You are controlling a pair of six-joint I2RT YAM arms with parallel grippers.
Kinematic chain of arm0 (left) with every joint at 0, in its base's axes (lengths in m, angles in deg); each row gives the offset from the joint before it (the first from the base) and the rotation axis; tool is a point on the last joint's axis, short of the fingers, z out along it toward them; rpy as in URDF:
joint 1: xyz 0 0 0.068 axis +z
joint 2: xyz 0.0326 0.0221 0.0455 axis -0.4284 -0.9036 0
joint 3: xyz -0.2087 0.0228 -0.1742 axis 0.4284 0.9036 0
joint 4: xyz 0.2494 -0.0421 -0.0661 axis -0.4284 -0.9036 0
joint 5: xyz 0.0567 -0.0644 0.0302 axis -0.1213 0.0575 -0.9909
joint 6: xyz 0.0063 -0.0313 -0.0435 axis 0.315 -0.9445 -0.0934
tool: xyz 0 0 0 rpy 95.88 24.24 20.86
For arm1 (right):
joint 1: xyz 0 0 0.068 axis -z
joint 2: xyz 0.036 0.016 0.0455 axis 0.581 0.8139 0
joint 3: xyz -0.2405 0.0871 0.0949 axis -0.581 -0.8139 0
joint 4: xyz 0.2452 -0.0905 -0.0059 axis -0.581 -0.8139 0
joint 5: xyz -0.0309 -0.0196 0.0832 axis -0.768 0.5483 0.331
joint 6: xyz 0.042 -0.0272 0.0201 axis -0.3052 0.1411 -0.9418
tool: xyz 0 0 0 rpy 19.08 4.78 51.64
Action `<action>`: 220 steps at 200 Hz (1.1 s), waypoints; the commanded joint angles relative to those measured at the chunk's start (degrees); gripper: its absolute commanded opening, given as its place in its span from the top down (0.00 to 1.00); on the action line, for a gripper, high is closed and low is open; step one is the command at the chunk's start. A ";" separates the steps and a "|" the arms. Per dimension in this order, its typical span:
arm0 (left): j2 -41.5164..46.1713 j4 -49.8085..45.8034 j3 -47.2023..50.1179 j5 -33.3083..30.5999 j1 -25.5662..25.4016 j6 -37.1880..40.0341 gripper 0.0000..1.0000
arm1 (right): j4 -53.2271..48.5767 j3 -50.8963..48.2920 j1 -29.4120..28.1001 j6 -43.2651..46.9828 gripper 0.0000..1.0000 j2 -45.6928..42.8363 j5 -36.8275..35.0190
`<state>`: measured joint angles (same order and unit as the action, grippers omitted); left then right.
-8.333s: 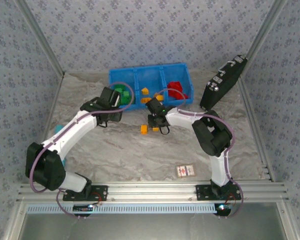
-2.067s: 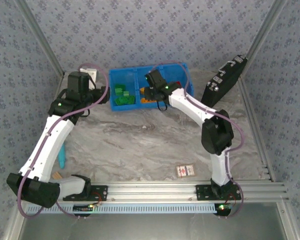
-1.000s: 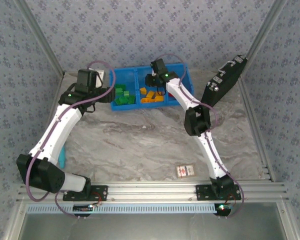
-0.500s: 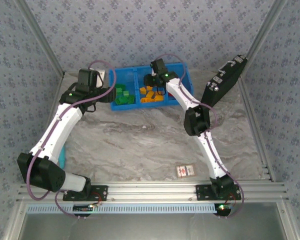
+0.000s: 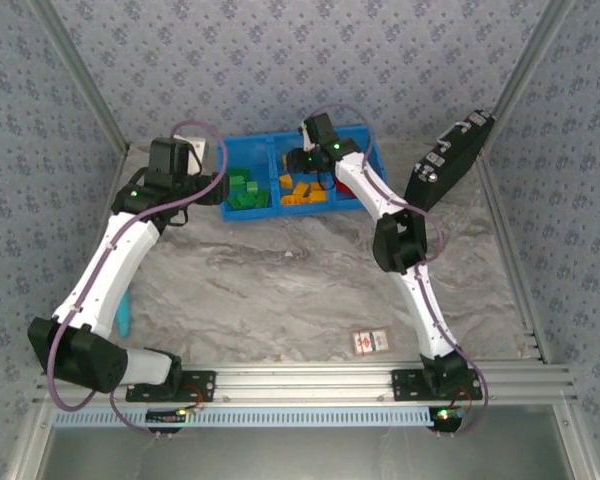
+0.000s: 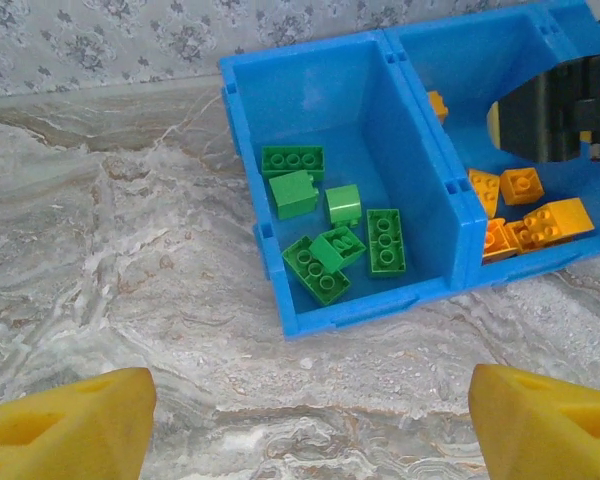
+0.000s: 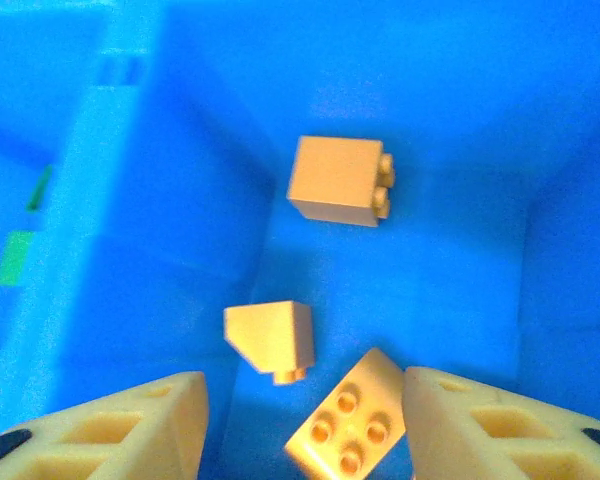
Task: Sort the legos into containers by color
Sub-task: Place the lego in the container, then reset both arms
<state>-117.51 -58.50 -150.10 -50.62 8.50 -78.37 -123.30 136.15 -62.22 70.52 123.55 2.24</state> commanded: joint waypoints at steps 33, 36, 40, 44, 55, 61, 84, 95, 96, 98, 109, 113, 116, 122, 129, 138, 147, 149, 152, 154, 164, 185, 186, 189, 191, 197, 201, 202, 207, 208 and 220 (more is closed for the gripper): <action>1.72 1.08 -1.44 0.03 0.34 0.16 0.18 | -0.78 -11.43 -0.48 8.88 0.38 -19.04 -0.21; 1.74 1.25 -1.38 0.02 0.27 0.20 0.18 | -0.34 -12.80 -0.40 9.16 0.37 -20.20 -0.38; 1.74 1.45 -1.52 -0.18 0.34 0.26 0.18 | 0.17 -14.57 -0.25 9.42 0.37 -21.82 -0.56; 1.74 1.57 -1.51 -0.33 0.29 0.25 0.18 | 0.63 -16.41 -0.17 9.71 0.36 -23.47 -0.94; 1.85 2.29 -1.52 -0.88 0.34 0.59 0.18 | 1.69 -21.39 0.30 10.47 0.35 -28.12 -1.61; 1.90 2.70 -1.44 -1.31 0.34 0.92 0.18 | 2.11 -23.99 0.58 10.95 0.34 -30.67 -2.06; 2.59 5.84 -0.26 -1.87 0.34 3.83 0.14 | 2.39 -33.22 2.08 12.91 0.27 -40.61 -4.32; 3.44 9.04 1.36 -2.50 0.33 5.26 0.00 | 1.35 -36.46 3.06 13.72 0.14 -45.13 -5.36; 3.49 9.40 1.55 -2.60 0.33 5.33 0.00 | 1.24 -36.81 3.14 13.77 0.12 -45.52 -5.42; 3.57 9.96 1.83 -2.76 0.29 5.60 0.00 | 1.00 -37.40 3.39 13.91 0.09 -46.26 -5.66; 3.88 12.74 2.99 -3.54 0.34 7.11 0.00 | 0.53 -41.04 4.61 14.47 0.01 -51.09 -6.75; 3.94 13.76 3.41 -3.84 0.32 7.90 0.00 | 0.64 -42.47 4.98 14.62 0.01 -52.98 -7.20; 3.96 14.59 3.76 -4.17 0.34 8.49 0.00 | 0.75 -43.79 5.21 14.73 0.01 -54.47 -7.52; 4.03 16.32 4.82 -4.97 0.30 9.55 0.00 | 1.09 -46.41 5.69 15.03 0.01 -57.44 -8.30; 4.28 18.45 6.19 -6.02 0.34 10.73 0.00 | 1.59 -49.61 6.10 15.29 0.01 -60.95 -9.38; 4.86 21.46 8.80 -7.10 0.43 12.41 0.00 | 2.24 -53.76 6.55 15.71 0.01 -65.39 -10.56; 5.69 24.19 11.40 -7.34 0.48 14.18 0.00 | 2.63 -57.81 7.00 16.11 0.01 -69.75 -11.92; 5.94 24.58 12.00 -7.28 0.51 14.45 0.00 | 2.74 -58.83 7.10 16.19 0.01 -70.75 -12.40; 6.32 24.98 12.85 -7.20 0.49 14.86 0.00 | 2.79 -60.37 7.14 16.59 0.01 -72.17 -13.01; 6.54 25.61 13.53 -7.18 0.51 15.13 0.00 | 2.80 -61.31 7.24 16.62 0.01 -73.24 -13.29; 8.01 29.29 17.41 -7.46 0.45 16.20 0.00 | 5.24 -67.05 7.12 18.56 0.01 -78.58 -15.04; 10.16 37.13 25.31 -7.65 1.15 16.47 0.00 | 9.57 -80.75 6.74 19.64 0.01 -91.31 -19.49; 10.15 37.42 25.65 -7.68 1.18 16.47 0.00 | 9.66 -81.28 6.74 19.58 0.01 -91.90 -19.64; 10.25 38.32 26.51 -7.76 1.32 16.44 0.00 | 10.00 -82.82 6.74 19.43 0.01 -93.71 -20.15; 10.25 38.92 27.11 -7.96 1.38 16.29 0.00 | 10.18 -83.73 6.74 19.39 0.01 -94.82 -20.44; 10.09 40.54 28.85 -8.62 1.84 15.79 0.00 | 10.43 -86.26 6.82 19.04 0.01 -98.26 -21.36; 9.98 41.32 29.74 -9.06 2.16 15.32 0.00 | 10.51 -87.88 6.78 18.73 0.01 -100.44 -21.81; 9.92 41.49 29.94 -9.08 2.35 15.10 0.00 | 10.52 -88.23 6.76 18.60 0.01 -100.99 -21.95; 9.58 42.17 30.98 -9.23 3.11 13.88 0.00 | 10.61 -89.96 6.87 18.24 0.01 -103.53 -22.40; 9.55 42.32 31.17 -9.26 3.35 13.73 0.00 | 10.62 -90.28 6.85 18.18 0.01 -104.04 -22.46; 8.32 43.90 33.46 -7.84 6.55 8.68 0.00 | 10.26 -93.20 6.66 18.74 0.01 -109.32 -21.72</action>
<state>-108.59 -24.12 -119.90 -57.96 10.75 -64.60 -115.34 48.37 -55.32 88.21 22.40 -15.86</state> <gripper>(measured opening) 0.998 0.993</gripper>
